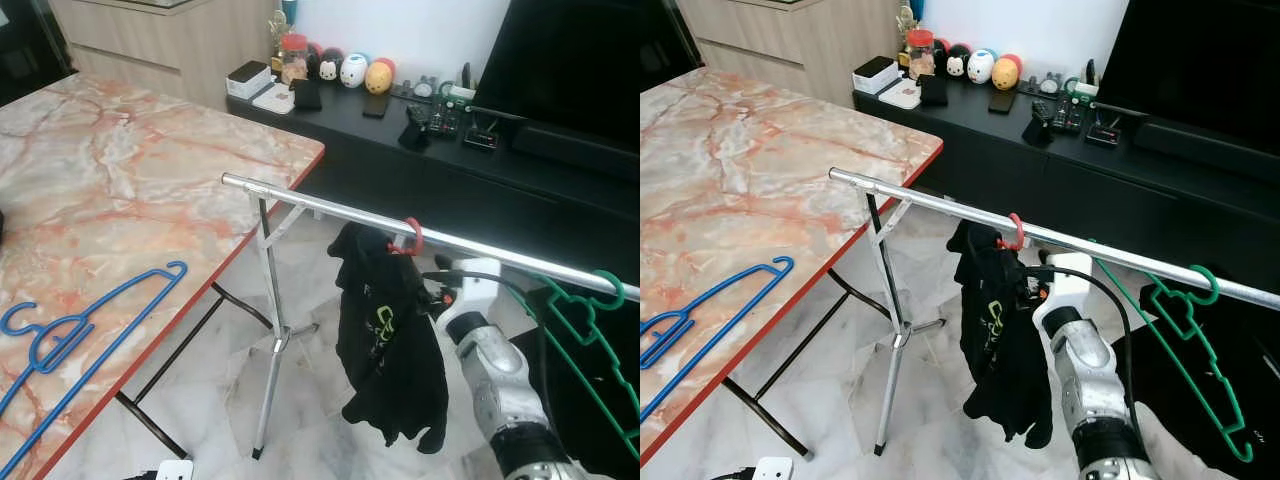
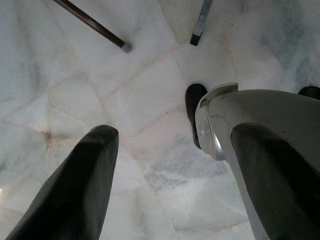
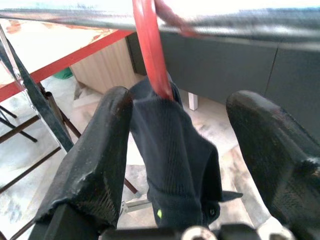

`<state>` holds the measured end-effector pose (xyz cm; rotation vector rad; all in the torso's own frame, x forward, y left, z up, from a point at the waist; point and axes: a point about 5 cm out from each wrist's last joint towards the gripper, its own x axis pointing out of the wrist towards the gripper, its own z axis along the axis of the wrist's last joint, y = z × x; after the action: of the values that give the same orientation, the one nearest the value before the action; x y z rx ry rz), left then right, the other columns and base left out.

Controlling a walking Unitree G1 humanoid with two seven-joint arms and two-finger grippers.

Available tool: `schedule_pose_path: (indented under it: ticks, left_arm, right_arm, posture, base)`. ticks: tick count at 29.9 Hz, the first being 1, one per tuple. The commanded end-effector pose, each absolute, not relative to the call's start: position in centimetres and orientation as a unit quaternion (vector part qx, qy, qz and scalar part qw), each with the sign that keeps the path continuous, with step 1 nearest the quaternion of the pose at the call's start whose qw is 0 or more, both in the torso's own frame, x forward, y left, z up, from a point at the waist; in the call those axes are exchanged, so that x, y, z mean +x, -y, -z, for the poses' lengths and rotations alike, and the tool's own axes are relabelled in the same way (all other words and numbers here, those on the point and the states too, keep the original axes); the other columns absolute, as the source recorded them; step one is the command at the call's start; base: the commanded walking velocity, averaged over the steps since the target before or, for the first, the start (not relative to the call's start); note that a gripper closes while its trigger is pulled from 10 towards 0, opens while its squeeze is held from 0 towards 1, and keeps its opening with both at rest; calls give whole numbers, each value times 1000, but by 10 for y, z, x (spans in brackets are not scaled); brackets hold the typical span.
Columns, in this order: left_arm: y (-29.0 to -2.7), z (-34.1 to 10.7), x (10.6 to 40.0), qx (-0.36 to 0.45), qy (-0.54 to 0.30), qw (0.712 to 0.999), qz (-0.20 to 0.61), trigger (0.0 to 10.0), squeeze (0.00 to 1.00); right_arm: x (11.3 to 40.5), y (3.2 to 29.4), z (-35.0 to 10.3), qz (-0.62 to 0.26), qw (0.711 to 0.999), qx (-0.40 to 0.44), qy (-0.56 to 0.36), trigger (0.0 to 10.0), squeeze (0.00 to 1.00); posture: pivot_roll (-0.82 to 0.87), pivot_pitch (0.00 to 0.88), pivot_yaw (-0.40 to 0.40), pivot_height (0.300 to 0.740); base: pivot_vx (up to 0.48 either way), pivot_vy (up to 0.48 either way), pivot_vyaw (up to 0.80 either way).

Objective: Hang hanger

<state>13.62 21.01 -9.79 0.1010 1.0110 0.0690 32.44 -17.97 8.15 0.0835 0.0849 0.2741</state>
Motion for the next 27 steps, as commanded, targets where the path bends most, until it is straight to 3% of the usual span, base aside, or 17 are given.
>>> schedule_pose_path:
  ticks: [1, 13, 27]
  left_arm:
    - [-204, 104, 124, 40, -510, 859, -20, 10000, 0]
    - [-205, 104, 123, 41, -510, 859, -20, 10000, 0]
    - [-202, 104, 123, 45, -509, 859, -10, 10000, 0]
  right_arm:
    - [329, 181, -82, -136, 989, 36, -54, 10000, 0]
    - [346, 165, -100, -144, 988, 33, -35, 10000, 0]
    - [339, 169, -66, -110, 984, -13, -138, 10000, 0]
  posture:
    - [-14, 99, -14, 740]
    - [-10, 99, -12, 740]
    - [-8, 101, -6, 740]
  base:
    - [0, 0, 0]
    - [0, 0, 0]
    - [0, 0, 0]
